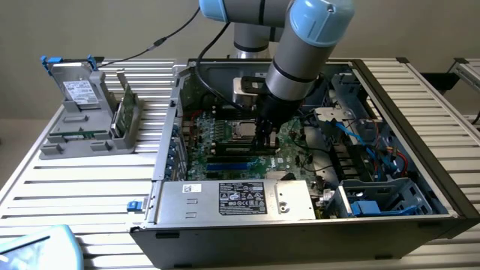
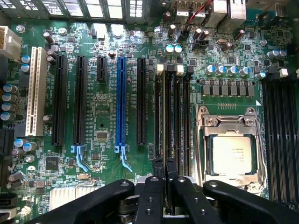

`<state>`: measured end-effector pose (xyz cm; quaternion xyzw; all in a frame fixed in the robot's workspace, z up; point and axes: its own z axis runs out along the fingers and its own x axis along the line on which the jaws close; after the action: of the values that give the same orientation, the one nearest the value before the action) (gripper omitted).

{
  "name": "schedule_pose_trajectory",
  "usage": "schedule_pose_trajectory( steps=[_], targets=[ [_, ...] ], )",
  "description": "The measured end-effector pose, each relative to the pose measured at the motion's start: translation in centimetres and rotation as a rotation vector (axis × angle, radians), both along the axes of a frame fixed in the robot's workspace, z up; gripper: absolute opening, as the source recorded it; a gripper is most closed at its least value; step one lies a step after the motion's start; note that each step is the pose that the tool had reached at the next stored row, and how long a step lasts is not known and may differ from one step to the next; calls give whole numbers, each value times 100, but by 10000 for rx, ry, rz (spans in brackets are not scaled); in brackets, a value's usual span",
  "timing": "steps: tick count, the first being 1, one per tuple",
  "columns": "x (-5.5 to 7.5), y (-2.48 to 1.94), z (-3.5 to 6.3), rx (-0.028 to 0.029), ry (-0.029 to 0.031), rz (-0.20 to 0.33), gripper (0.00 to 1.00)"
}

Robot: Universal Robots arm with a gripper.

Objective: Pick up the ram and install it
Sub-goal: 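Insert the ram into the slot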

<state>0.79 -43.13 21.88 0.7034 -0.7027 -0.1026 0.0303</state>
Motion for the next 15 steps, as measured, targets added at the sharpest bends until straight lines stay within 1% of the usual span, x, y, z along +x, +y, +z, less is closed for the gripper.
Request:
schedule_pose_trajectory(
  steps=[5, 15],
  targets=[
    [-36, 4, 0, 1, -2, -1, 13],
    [-39, 11, 0, -5, -2, 6, 13]
  ],
)
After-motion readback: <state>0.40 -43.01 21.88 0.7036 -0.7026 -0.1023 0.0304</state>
